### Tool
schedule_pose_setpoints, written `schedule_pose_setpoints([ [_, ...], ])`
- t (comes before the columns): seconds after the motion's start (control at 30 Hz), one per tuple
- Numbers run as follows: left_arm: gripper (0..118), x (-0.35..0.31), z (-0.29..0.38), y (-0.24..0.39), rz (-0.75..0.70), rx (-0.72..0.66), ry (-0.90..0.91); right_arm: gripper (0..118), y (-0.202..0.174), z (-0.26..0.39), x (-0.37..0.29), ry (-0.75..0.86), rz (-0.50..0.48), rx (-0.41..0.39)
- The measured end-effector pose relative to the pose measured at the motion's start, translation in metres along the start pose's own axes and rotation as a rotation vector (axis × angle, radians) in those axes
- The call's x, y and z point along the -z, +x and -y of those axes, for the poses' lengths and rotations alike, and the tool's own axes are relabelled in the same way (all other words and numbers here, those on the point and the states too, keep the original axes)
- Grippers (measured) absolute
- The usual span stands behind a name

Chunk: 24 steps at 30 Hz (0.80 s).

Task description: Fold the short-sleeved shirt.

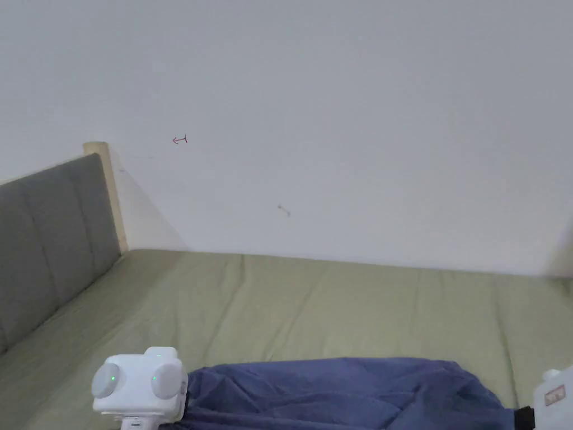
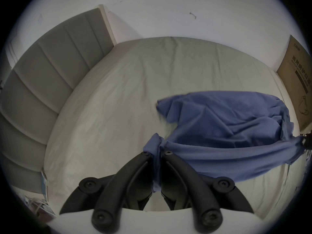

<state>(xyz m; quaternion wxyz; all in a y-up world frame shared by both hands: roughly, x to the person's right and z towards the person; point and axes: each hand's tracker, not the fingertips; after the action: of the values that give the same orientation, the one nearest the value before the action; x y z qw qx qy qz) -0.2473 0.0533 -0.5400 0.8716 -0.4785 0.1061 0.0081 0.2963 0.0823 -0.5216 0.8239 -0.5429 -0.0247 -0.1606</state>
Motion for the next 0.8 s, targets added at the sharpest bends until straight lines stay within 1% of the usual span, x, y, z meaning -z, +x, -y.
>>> schedule_pose_setpoints([
  [0.07,7,-0.015,0.017,-0.009,0.011,0.001,0.022,4,0.004,0.022,-0.015,0.021,-0.021,-0.03],
  [0.13,7,-0.035,0.037,-0.016,0.015,0.035,0.051,4,0.005,0.049,-0.036,0.029,-0.033,-0.081],
  [0.27,7,-0.096,0.101,-0.037,0.049,0.057,0.09,4,0.018,0.125,-0.083,0.066,-0.077,-0.082],
  [0.3,7,-0.109,0.119,-0.045,0.049,0.052,0.104,4,0.019,0.147,-0.093,0.052,-0.062,-0.096],
  [0.37,7,-0.134,0.153,-0.058,0.054,0.071,0.094,4,0.024,0.193,-0.112,0.059,-0.051,-0.162],
  [0.4,7,-0.144,0.169,-0.064,0.049,0.086,0.105,4,0.026,0.214,-0.12,0.055,-0.031,-0.168],
  [0.47,7,-0.162,0.204,-0.075,0.005,0.158,0.091,4,0.033,0.262,-0.136,0.038,-0.059,-0.181],
  [0.53,7,-0.177,0.237,-0.085,-0.018,0.18,0.097,4,0.038,0.305,-0.144,0.028,-0.057,-0.15],
  [0.57,7,-0.184,0.253,-0.09,-0.021,0.186,0.09,4,0.04,0.327,-0.145,0.015,-0.068,-0.152],
  [0.67,7,-0.194,0.292,-0.103,-0.012,0.187,0.063,4,0.043,0.381,-0.142,-0.029,-0.029,-0.167],
  [0.8,7,-0.198,0.331,-0.116,0.007,0.14,0.041,4,0.056,0.415,-0.135,-0.06,-0.028,-0.11],
])
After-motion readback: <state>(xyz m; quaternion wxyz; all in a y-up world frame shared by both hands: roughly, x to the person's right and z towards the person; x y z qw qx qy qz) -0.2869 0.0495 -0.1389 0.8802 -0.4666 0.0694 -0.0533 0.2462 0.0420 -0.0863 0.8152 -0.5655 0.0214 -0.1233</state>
